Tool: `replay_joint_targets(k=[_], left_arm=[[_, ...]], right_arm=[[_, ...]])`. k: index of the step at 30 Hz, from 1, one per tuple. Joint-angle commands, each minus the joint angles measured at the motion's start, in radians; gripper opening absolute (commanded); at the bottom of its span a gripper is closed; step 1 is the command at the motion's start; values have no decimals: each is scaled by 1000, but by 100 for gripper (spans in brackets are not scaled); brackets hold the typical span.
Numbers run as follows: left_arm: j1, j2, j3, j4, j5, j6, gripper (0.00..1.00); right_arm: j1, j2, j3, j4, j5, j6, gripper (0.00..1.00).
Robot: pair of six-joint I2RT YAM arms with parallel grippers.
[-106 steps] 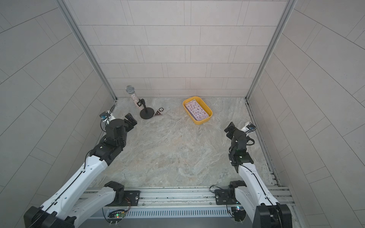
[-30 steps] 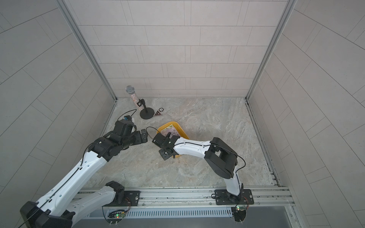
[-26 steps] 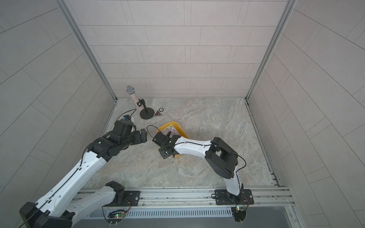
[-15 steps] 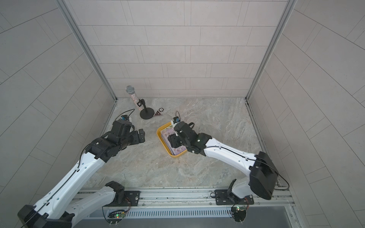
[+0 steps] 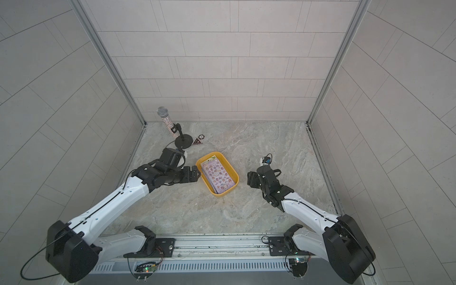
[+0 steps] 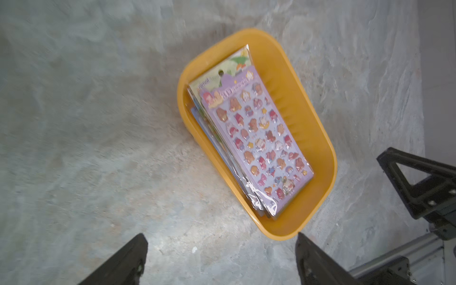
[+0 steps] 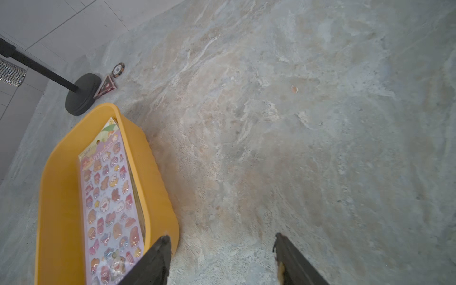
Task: Take the stickers out of the storage box
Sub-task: Pick up the storage box at the center of the board.
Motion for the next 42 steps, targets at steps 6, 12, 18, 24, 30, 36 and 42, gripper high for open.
replay_joint_targets(k=[6,12,18,24,30,36,42], left_arm=[[-181,161,-73,144,-147,-333,70],[-180,276,-59,208,-153,-398,64],[-169,327,-38,242,-137,-387,56],[-154,323,-16,211,-145,-338,33],[-143,311,2,154,-132,-257,7],[-126,323,20,114,-147,-169,0],[-131,278,-15,202,-155,-142,0]], right_arm=[[4,58,29,122,-37,30,69],[8,66,30,127,-28,11,68],[18,72,35,126,-16,-12,68],[34,80,44,118,5,-25,67],[44,79,49,107,13,-36,66],[47,71,50,98,26,-46,66],[45,53,27,132,30,-55,65]])
